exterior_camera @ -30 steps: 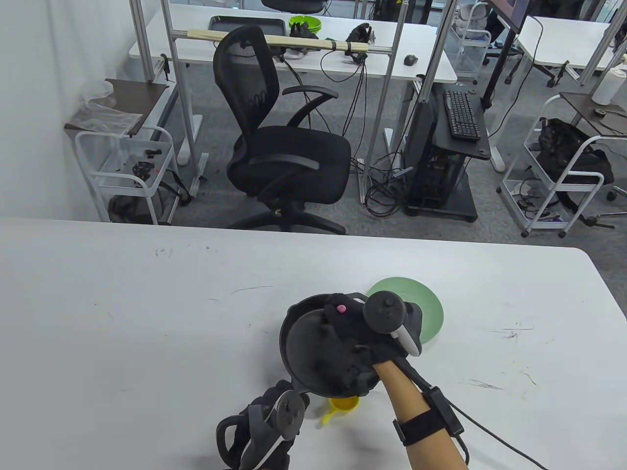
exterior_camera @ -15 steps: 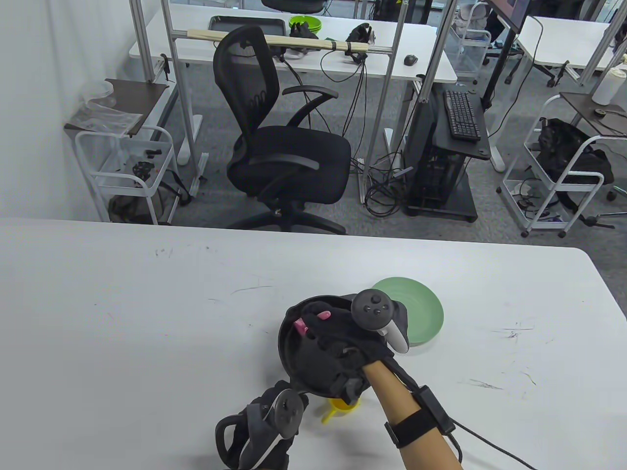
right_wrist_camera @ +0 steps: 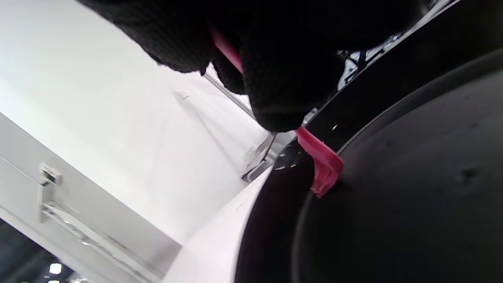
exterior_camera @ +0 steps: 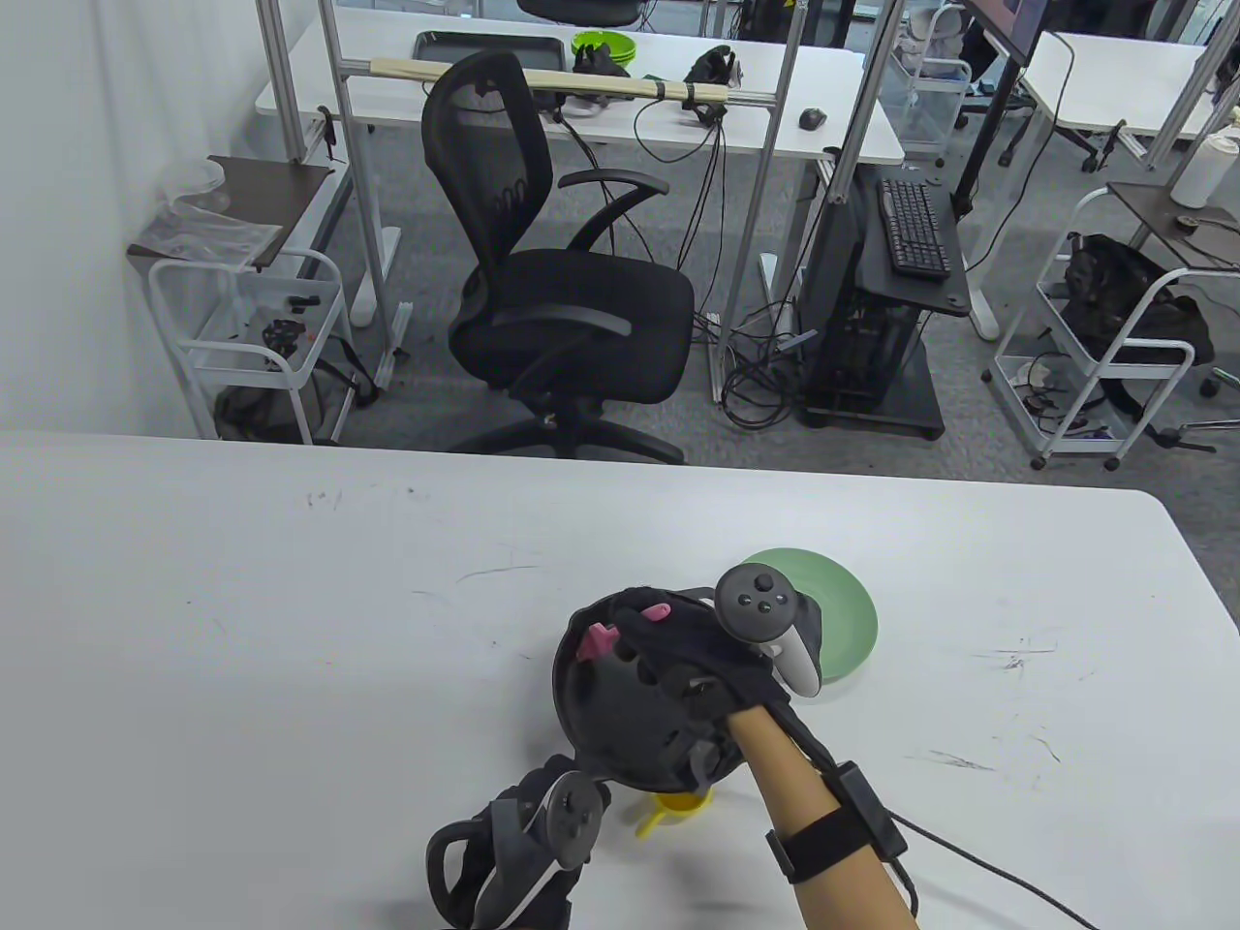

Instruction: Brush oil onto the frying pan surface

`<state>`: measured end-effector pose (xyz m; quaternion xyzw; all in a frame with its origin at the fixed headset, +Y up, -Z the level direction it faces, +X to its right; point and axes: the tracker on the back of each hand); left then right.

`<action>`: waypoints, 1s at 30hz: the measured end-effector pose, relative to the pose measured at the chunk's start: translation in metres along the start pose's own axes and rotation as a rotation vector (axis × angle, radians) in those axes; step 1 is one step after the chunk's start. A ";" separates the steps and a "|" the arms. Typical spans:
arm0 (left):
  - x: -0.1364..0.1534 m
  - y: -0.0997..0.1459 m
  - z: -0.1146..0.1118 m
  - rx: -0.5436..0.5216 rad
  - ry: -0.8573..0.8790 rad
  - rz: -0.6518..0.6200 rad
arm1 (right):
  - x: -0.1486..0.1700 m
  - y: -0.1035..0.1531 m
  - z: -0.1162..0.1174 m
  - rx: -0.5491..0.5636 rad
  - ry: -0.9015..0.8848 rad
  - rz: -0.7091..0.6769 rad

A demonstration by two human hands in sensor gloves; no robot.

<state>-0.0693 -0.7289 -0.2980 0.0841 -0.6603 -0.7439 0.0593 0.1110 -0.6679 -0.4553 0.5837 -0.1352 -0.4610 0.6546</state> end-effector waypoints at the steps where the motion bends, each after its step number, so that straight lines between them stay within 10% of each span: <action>1: 0.001 0.000 0.001 0.002 0.011 0.002 | 0.001 0.001 -0.002 0.006 0.014 0.014; 22: 0.004 -0.001 0.003 0.020 0.014 0.024 | -0.006 0.017 -0.022 0.111 0.485 0.012; 30: 0.000 0.001 0.005 -0.003 -0.003 0.011 | 0.001 0.006 -0.002 0.115 0.228 0.031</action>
Point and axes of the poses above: the tracker on the back of each hand, its own x axis roughly to the little-finger side, its own y axis roughly from the fingertips to the wrist, z = x × y, and after that the axes turned 7 degrees about -z, right-handed
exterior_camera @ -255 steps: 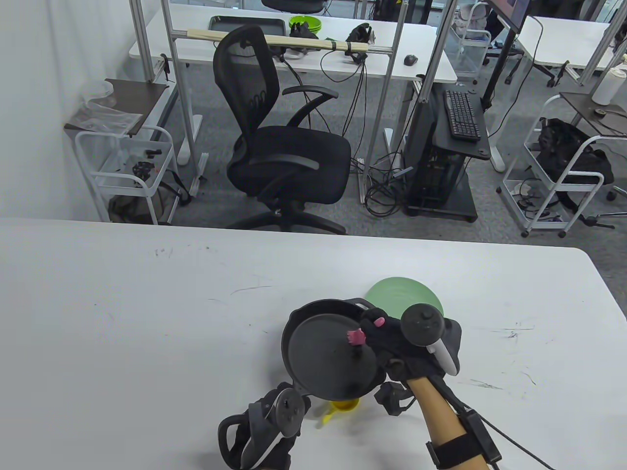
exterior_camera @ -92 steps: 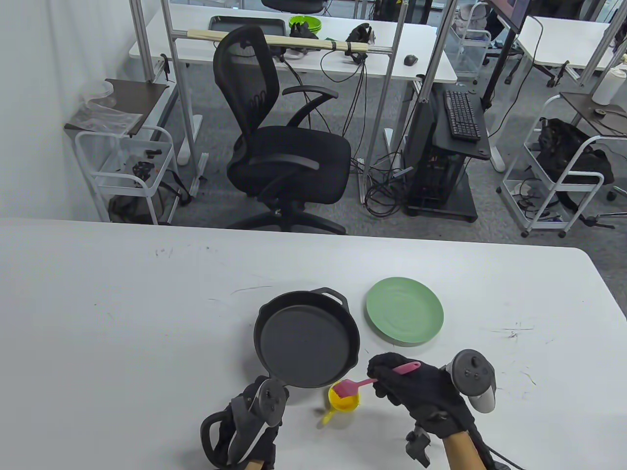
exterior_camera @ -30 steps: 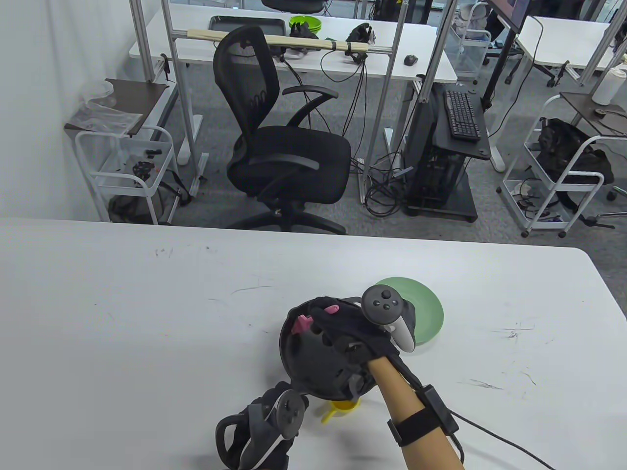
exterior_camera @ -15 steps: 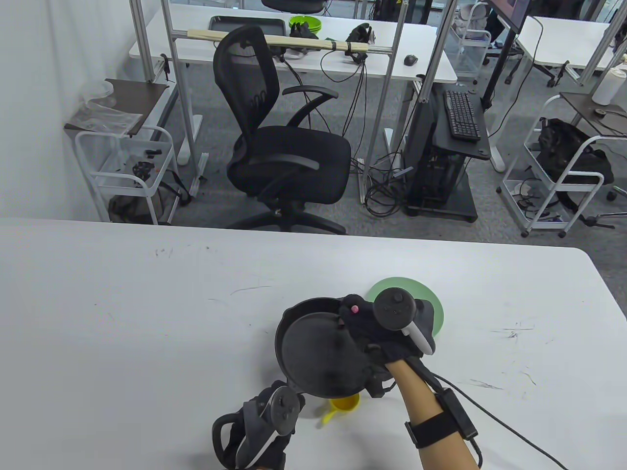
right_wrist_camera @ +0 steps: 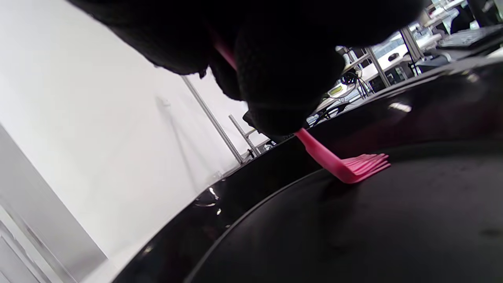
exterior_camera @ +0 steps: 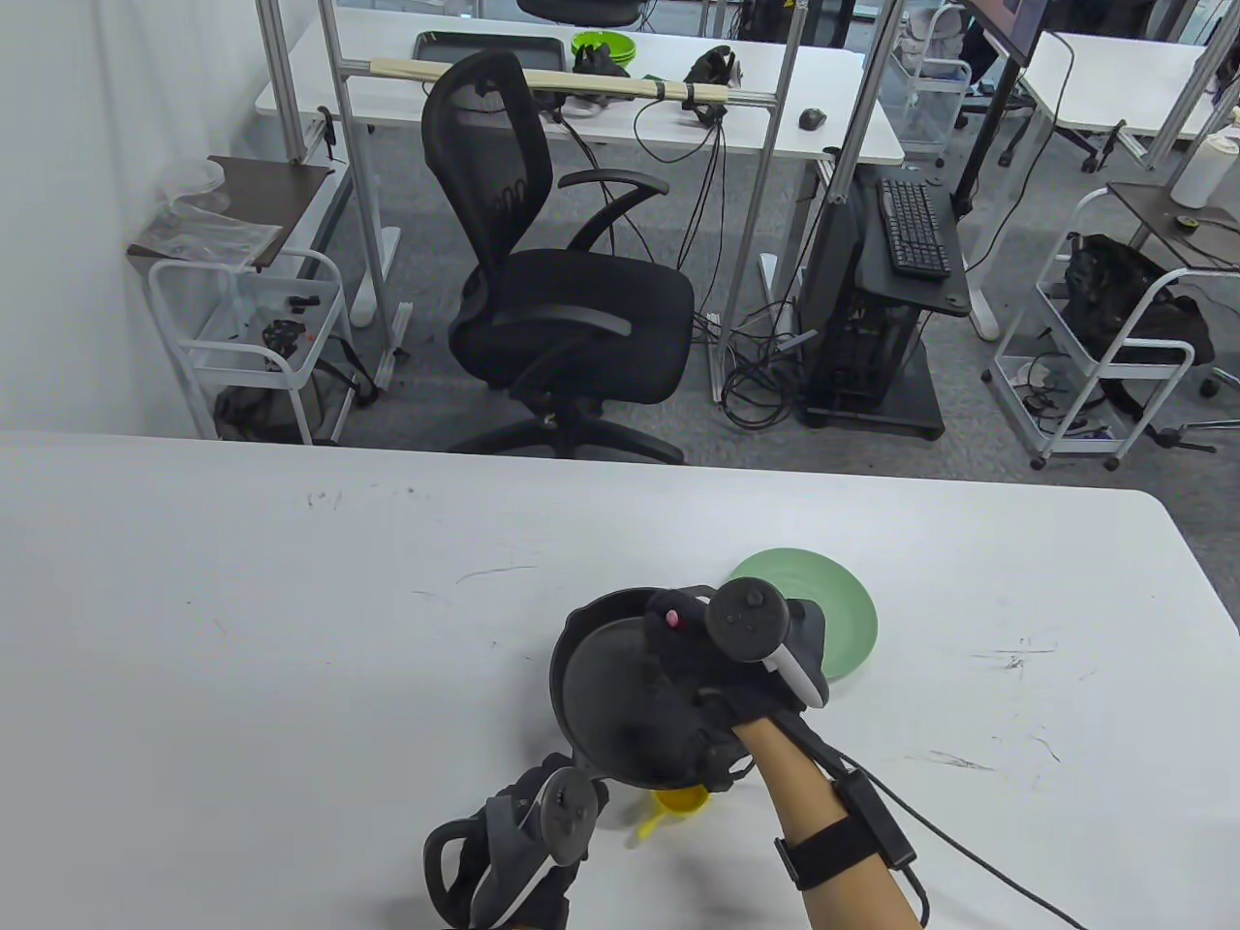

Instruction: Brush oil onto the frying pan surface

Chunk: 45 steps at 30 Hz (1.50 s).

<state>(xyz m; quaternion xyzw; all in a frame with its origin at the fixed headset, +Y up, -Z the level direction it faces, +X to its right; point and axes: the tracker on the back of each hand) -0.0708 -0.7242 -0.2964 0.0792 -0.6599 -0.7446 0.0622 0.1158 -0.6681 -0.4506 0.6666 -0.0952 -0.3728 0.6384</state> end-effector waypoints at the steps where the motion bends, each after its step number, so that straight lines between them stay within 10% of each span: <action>1: 0.000 0.000 0.000 -0.002 -0.003 0.001 | 0.000 -0.001 0.001 -0.006 -0.020 0.002; 21: -0.001 -0.002 -0.004 0.014 0.004 -0.006 | -0.008 -0.008 0.012 -0.165 -0.388 -0.056; 45: 0.003 -0.002 -0.003 0.013 0.013 0.007 | 0.001 0.017 -0.033 0.076 0.185 0.013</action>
Point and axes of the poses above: the tracker on the back of each hand, its own x axis roughly to the little-finger side, its own y axis roughly from the fingertips to the wrist, z = x × y, and after that the axes turned 7 degrees about -z, right-handed
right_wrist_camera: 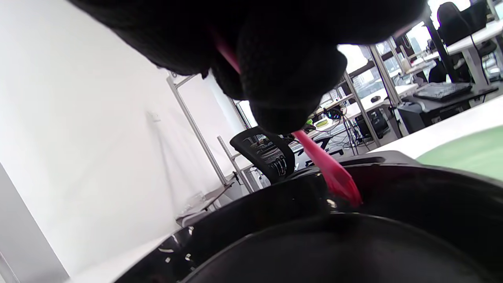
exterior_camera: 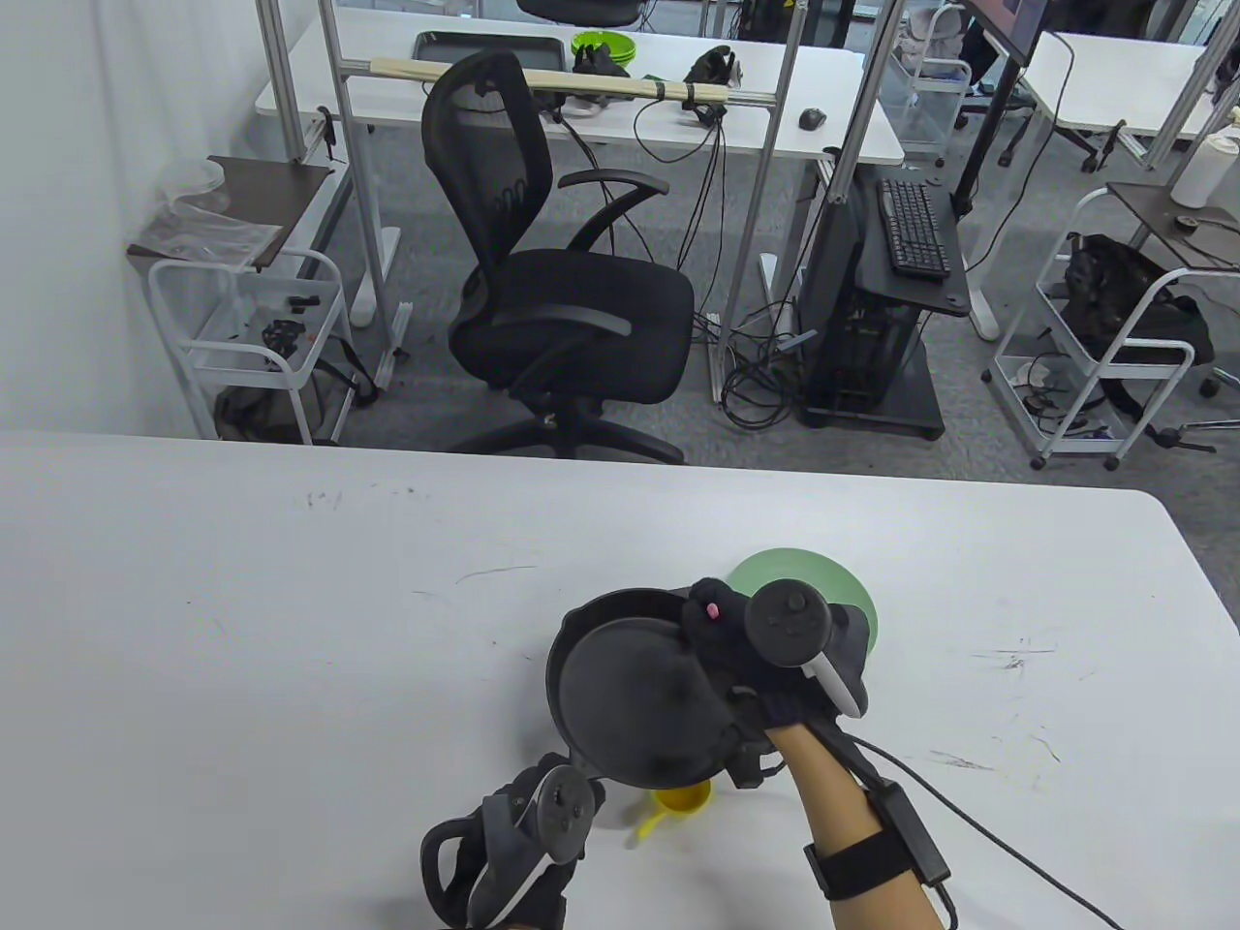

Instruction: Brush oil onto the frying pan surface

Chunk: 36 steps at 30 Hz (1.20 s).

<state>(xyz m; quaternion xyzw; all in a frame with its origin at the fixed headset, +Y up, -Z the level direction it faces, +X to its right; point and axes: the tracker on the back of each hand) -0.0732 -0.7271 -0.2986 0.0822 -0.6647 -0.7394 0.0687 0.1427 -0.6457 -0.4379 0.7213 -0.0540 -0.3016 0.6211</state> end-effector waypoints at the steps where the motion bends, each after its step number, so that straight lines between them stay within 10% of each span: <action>1: 0.000 0.000 0.000 -0.001 0.000 -0.001 | -0.002 -0.001 0.003 -0.006 0.013 0.001; 24: -0.003 0.000 -0.003 0.000 -0.003 -0.006 | -0.014 -0.014 0.049 -0.214 -0.625 -0.017; 36: 0.000 0.000 -0.002 -0.009 0.030 0.009 | 0.001 -0.013 0.034 -0.146 -0.431 0.085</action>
Point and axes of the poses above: the tracker on the back of each hand, its own x axis roughly to the little-finger side, its own y axis roughly from the fingertips to the wrist, z = x × y, and after that the axes turned 7 degrees about -z, right-handed
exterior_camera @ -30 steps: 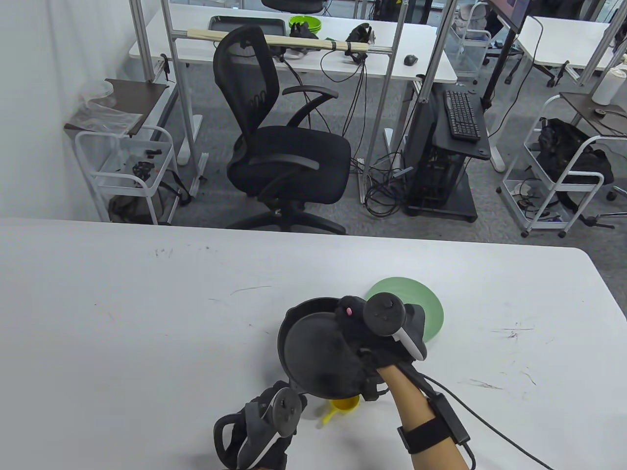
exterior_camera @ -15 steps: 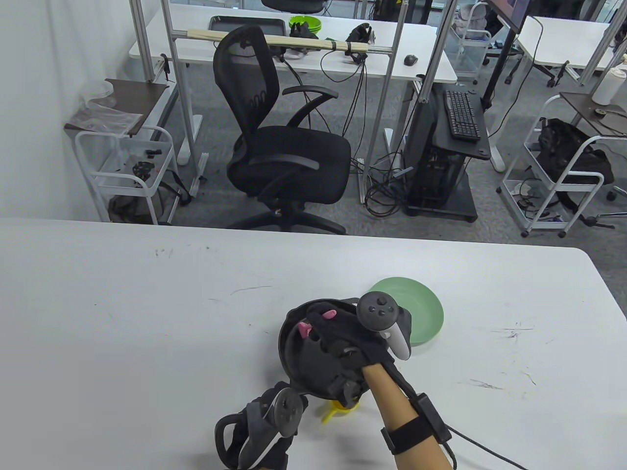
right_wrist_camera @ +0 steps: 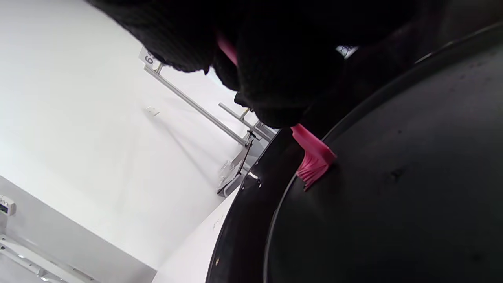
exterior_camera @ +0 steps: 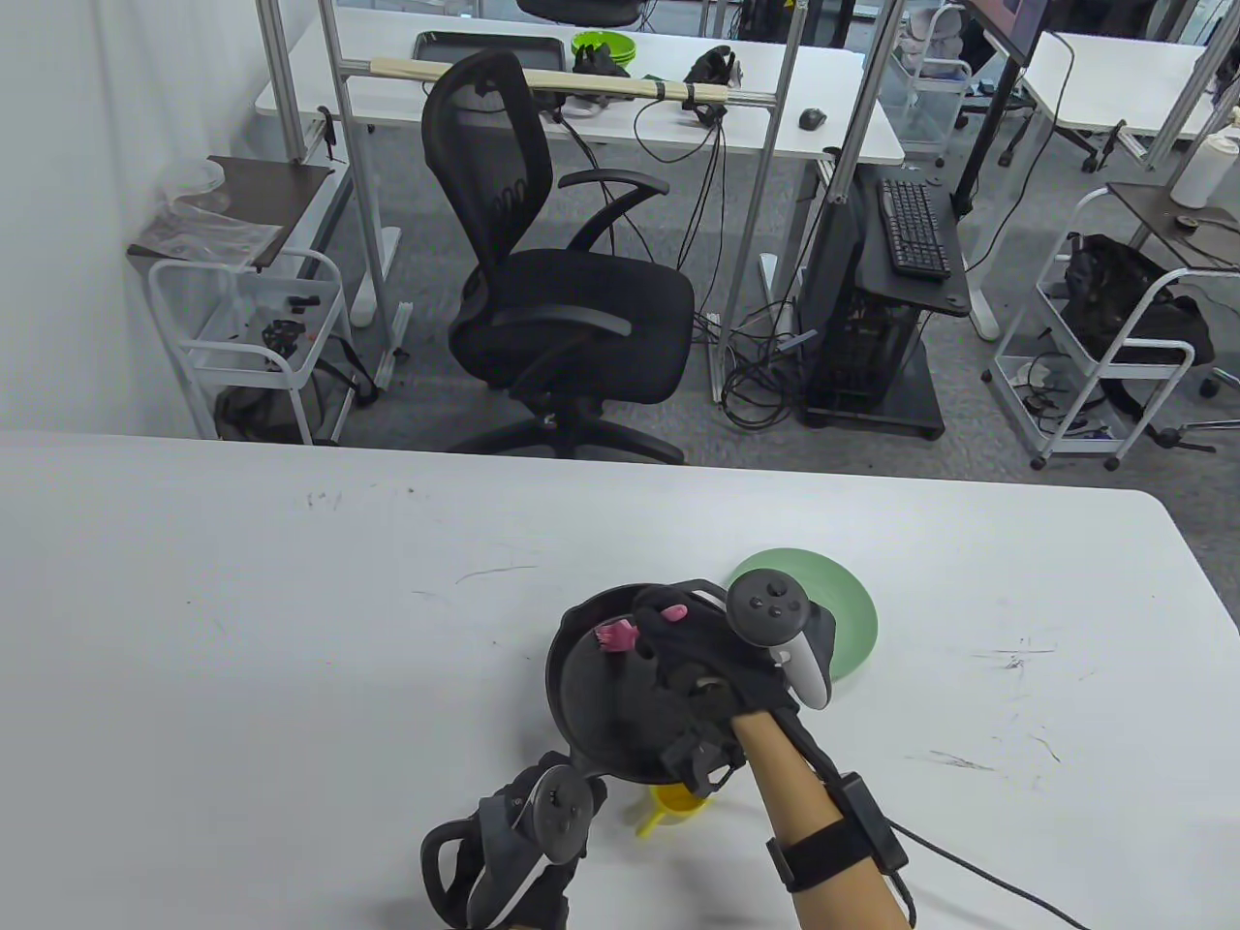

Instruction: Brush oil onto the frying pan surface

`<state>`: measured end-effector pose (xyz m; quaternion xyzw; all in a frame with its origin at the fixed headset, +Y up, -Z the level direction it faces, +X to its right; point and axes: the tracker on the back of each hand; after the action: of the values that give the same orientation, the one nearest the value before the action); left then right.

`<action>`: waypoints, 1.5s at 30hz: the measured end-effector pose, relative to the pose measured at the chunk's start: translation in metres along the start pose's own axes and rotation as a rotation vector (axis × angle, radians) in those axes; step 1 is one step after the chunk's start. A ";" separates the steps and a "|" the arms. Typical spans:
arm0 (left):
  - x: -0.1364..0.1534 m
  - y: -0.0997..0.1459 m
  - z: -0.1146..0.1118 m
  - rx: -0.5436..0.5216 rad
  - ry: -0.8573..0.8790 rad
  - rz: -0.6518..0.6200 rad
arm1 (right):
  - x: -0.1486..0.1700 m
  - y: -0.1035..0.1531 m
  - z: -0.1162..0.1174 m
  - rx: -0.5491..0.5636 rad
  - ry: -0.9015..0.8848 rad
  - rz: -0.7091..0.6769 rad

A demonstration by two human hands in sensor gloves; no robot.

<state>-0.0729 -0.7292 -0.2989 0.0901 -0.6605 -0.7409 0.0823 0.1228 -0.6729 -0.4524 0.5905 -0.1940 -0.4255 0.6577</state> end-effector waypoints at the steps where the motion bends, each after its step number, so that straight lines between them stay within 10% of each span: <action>1: 0.000 0.000 0.000 -0.001 -0.006 0.001 | 0.000 0.002 -0.003 0.009 0.037 0.004; 10: 0.000 0.000 -0.001 0.003 -0.010 0.003 | 0.009 0.014 -0.022 0.057 0.162 0.009; 28: 0.017 -0.007 -0.005 -0.027 -0.018 0.084 | 0.055 0.087 -0.099 0.196 -0.153 -0.111; 45: 0.046 -0.021 -0.018 0.014 -0.033 0.207 | 0.145 0.147 -0.113 0.341 -0.326 -0.117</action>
<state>-0.1129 -0.7555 -0.3234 0.0095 -0.6727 -0.7251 0.1468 0.3388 -0.7265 -0.3752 0.6267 -0.3322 -0.5135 0.4830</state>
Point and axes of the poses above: the tracker on the back of each hand, its own x axis roughly to the little-finger side, its own y axis roughly from the fingertips to the wrist, z = x × y, and after that the axes turned 7 degrees about -z, right-handed
